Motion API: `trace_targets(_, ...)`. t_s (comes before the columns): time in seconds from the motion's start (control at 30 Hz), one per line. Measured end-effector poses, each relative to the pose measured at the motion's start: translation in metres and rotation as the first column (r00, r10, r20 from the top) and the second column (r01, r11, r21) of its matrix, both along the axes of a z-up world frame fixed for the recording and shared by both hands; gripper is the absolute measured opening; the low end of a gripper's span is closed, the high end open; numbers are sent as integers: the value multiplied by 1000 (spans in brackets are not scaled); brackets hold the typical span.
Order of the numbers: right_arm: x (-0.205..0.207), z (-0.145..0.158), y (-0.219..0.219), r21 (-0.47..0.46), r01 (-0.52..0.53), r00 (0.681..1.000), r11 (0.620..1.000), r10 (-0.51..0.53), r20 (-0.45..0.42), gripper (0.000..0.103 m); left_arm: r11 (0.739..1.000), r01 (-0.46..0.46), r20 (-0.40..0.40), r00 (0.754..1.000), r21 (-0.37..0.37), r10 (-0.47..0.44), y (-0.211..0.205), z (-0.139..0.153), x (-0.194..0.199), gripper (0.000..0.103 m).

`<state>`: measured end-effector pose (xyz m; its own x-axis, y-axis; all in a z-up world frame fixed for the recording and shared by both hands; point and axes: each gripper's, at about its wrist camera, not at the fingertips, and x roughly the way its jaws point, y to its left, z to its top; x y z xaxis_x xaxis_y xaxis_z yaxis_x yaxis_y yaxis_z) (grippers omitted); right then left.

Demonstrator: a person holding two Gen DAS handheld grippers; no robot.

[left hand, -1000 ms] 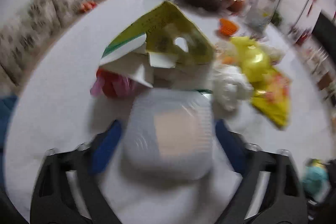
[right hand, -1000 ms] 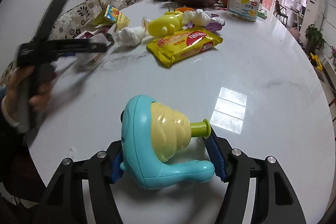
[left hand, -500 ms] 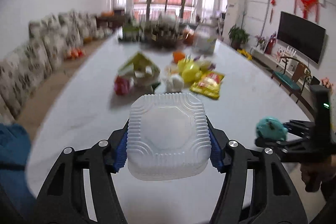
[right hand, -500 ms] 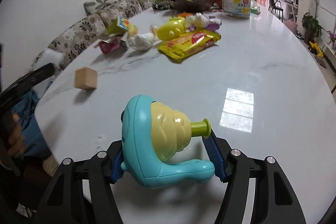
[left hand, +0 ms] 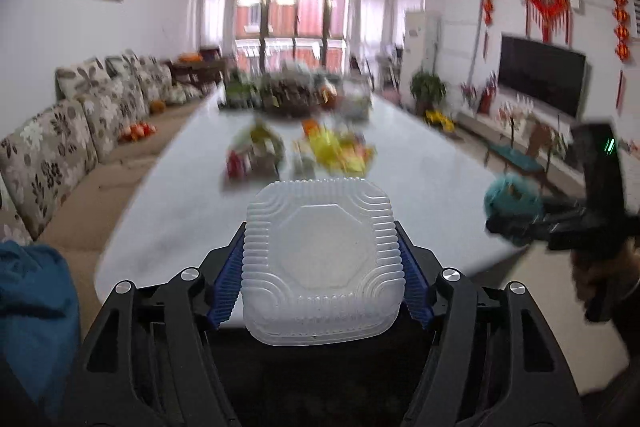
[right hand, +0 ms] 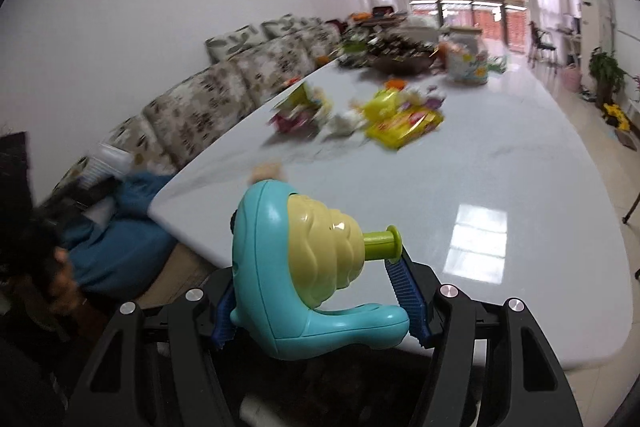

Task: Collect trash
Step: 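Carry the teal toy and clear container to the trash bag and open both tools, then grasp the yellow Nabati wafer pack with the right tool while the left grasps the wooden block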

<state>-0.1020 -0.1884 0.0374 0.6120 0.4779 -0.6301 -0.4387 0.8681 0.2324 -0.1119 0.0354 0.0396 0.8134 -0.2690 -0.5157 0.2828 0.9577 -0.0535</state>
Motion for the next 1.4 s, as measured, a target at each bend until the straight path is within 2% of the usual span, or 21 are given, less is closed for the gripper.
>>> trace_targets(0.13, -35, -34, 11, -22, -68, 992, 997, 65, -109, 64, 997, 70, -158, 985, 30, -65, -16, -51, -14, 66)
trace_targets(0.2, -43, -64, 20, -51, -90, 979, 995, 78, -190, 64, 995, 91, -233, 969, 45, -78, -23, -78, -13, 68)
trace_targets(0.3, -45, -111, 33, -106, -117, 957, 988, 83, -278, 65, 987, 129, -338, 937, 99, -88, -31, -125, -4, 76)
trace_targets(0.33, -44, -126, 38, -137, -128, 952, 982, 83, -295, 65, 982, 150, -388, 917, 115, -95, -34, -144, 0, 76)
trace_targets(0.4, -44, -154, 48, -227, -149, 943, 963, 69, -325, 65, 981, 146, -461, 885, 130, -70, -33, -167, 7, 78)
trace_targets(0.47, -45, -166, 52, -247, -168, 922, 954, 63, -382, 69, 983, 143, -503, 862, 114, -67, -28, -179, 11, 78)
trace_targets(0.53, -47, -162, 49, -209, -165, 918, 964, 73, -391, 75, 986, 137, -494, 867, 99, -71, -25, -177, 10, 82)
trace_targets(0.57, -48, -155, 46, -188, -158, 926, 969, 79, -370, 77, 986, 132, -481, 874, 97, -70, -24, -175, 10, 86)
trace_targets(0.63, -49, -138, 41, -169, -141, 941, 975, 79, -330, 78, 988, 127, -460, 885, 86, -73, -21, -171, 12, 87)
trace_targets(0.7, -44, -116, 34, -131, -127, 950, 983, 82, -301, 78, 989, 127, -448, 890, 70, -83, -19, -165, 11, 87)
trace_targets(0.77, -32, -88, 25, -80, -110, 964, 991, 87, -250, 83, 991, 123, -429, 899, 51, -90, -17, -161, 13, 87)
trace_targets(0.8, -22, -79, 21, -68, -98, 970, 993, 81, -229, 89, 992, 123, -419, 903, 41, -95, -17, -158, 12, 87)
trace_targets(0.87, 14, -53, 11, -50, -32, 986, 998, 24, -166, 90, 993, 118, -386, 917, 26, -99, -19, -147, 15, 88)
trace_targets(1.03, 138, -35, 8, -90, 128, 985, 988, -137, -101, 90, 994, 98, -333, 937, -48, -109, -16, -126, 26, 90)
trace_targets(1.17, 257, -50, 7, -97, 239, 954, 966, -252, -160, 89, 993, 74, -314, 944, -94, -100, -10, -118, 34, 90)
trace_targets(1.27, 313, -67, 7, -119, 302, 920, 946, -322, -224, 88, 991, 48, -311, 946, -126, -85, 0, -118, 41, 90)
trace_targets(1.3, 325, -68, 9, -120, 303, 917, 945, -324, -235, 88, 990, 38, -312, 947, -134, -79, 4, -117, 44, 90)
trace_targets(1.33, 337, -70, 14, -126, 295, 915, 947, -318, -248, 94, 989, 26, -313, 947, -142, -70, 7, -116, 46, 90)
trace_targets(1.4, 356, -74, 36, -208, 242, 931, 948, -287, -226, 99, 987, 12, -324, 944, -162, -64, 13, -116, 52, 90)
